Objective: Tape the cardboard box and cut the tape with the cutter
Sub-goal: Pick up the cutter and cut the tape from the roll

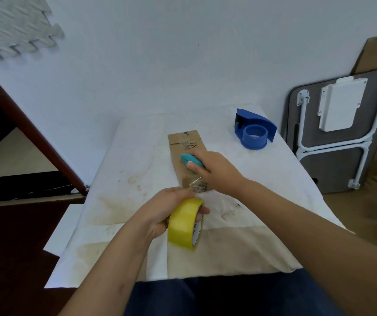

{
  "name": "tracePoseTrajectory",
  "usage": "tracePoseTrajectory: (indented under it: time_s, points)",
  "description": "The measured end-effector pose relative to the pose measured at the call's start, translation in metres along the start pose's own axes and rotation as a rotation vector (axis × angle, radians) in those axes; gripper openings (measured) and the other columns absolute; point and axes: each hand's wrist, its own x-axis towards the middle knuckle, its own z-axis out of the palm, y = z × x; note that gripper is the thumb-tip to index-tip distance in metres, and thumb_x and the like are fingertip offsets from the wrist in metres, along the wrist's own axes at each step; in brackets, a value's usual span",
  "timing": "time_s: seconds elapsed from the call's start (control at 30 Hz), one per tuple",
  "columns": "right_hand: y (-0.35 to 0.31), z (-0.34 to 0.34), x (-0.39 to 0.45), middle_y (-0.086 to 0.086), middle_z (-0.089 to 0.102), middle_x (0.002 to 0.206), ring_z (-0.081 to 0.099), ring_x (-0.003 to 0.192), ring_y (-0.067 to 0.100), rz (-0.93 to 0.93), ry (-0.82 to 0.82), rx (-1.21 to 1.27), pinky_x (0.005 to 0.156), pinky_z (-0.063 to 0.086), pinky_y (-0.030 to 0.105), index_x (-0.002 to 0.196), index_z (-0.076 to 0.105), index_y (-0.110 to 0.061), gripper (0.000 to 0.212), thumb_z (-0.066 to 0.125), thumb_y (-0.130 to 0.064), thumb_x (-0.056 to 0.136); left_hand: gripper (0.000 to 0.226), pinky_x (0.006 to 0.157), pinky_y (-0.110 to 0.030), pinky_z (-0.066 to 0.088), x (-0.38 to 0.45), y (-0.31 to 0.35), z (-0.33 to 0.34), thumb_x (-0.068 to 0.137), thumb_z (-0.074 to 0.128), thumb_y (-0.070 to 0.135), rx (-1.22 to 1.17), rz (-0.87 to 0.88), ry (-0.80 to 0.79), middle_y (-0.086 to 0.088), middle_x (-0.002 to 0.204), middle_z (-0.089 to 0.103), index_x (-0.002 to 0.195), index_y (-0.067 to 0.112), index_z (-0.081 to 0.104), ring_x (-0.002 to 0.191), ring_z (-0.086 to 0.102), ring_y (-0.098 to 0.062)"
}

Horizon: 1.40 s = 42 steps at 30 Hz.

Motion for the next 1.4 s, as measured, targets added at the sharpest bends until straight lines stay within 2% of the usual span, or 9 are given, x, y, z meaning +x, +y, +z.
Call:
tracePoseTrajectory:
  time_s: [0.1,0.2,0.3,0.47,0.77,0.93,1.07,1.27,1.4]
  points:
    - [0.003,0.001,-0.008,0.003,0.063,0.087,0.055,0.076,0.018,0.018,0.130,-0.126,0.062,0.038,0.029,0.113,0.056,-0.016,0.025,0.044,-0.034,0.099,0.030,0.062,-0.032,0.057,0.002,0.005,-0.003,0.094,0.058,0.014,0.020,0.001,0.018,-0.030,0.097,0.073,0.116,-0.006,0.054,0.054,0.064,-0.024]
    - [0.001,0.001,-0.018,0.004,0.065,0.090,0.058,0.078,0.024,0.034,0.233,-0.381,0.062,0.037,0.029,0.104,0.057,-0.013,0.023,0.047,-0.031,0.098,0.018,0.063,-0.033,0.057,0.000,0.009,-0.004,0.094,0.055,0.011,0.023,0.002,0.004,-0.032,0.096,0.072,0.108,0.001,0.049,0.051,0.063,-0.025]
    - [-0.006,0.004,-0.023,0.004,0.065,0.072,0.061,0.062,0.022,-0.006,0.322,-0.668,0.053,0.042,0.028,0.084,0.063,-0.010,0.013,0.065,-0.023,0.087,0.012,0.062,-0.034,0.056,-0.002,0.006,-0.004,0.095,0.052,0.009,0.025,-0.006,-0.016,-0.034,0.096,0.071,0.103,0.004,0.045,0.049,0.062,-0.026]
    - [-0.011,0.006,-0.018,0.004,0.065,0.066,0.061,0.057,0.021,-0.022,0.273,-0.695,0.041,0.039,0.024,0.079,0.065,-0.010,0.017,0.079,-0.018,0.076,0.011,0.062,-0.033,0.058,0.001,-0.001,-0.003,0.096,0.053,0.011,0.058,-0.012,0.026,-0.030,0.093,0.073,0.101,0.002,0.047,0.054,0.064,-0.026]
    - [-0.007,0.016,-0.020,0.010,0.075,0.085,0.072,0.091,0.028,0.048,0.177,-0.749,0.067,0.057,0.031,0.096,0.064,-0.010,0.037,0.086,-0.021,0.068,0.013,0.059,-0.031,0.059,0.002,0.001,-0.003,0.096,0.052,0.010,0.112,0.003,0.040,-0.031,0.091,0.073,0.104,0.003,0.045,0.052,0.066,-0.027]
    - [0.001,0.020,-0.017,0.014,0.069,0.116,0.055,0.123,0.034,0.044,0.117,-0.734,0.098,0.046,0.038,0.122,0.052,-0.008,0.038,0.066,-0.015,0.088,0.010,0.063,-0.035,0.057,-0.007,-0.001,-0.006,0.096,0.053,0.009,0.160,-0.030,0.000,-0.034,0.093,0.071,0.099,0.000,0.049,0.053,0.064,-0.027]
    - [0.000,0.020,-0.011,0.014,0.061,0.129,0.045,0.132,0.035,0.055,0.120,-0.696,0.105,0.038,0.039,0.129,0.046,-0.008,0.036,0.055,-0.015,0.095,0.010,0.058,-0.034,0.055,-0.020,-0.007,-0.016,0.094,0.053,0.006,0.100,-0.032,0.021,-0.037,0.091,0.069,0.100,0.002,0.046,0.046,0.059,-0.026]
    - [-0.003,0.015,-0.014,0.015,0.062,0.123,0.050,0.124,0.032,0.067,0.158,-0.594,0.099,0.040,0.036,0.125,0.048,-0.008,0.029,0.048,-0.020,0.099,0.017,0.067,-0.039,0.054,-0.018,0.006,-0.021,0.095,0.053,0.009,0.050,0.043,0.037,-0.034,0.095,0.071,0.104,0.009,0.039,0.051,0.060,-0.028]
    - [-0.009,0.002,-0.013,0.010,0.064,0.097,0.061,0.082,0.027,0.166,0.246,-0.264,0.067,0.048,0.038,0.122,0.048,-0.014,0.030,0.036,-0.032,0.102,0.013,0.070,-0.037,0.059,-0.019,0.010,-0.017,0.095,0.057,0.016,0.058,0.089,0.031,-0.025,0.094,0.075,0.104,0.012,0.048,0.060,0.067,-0.027]
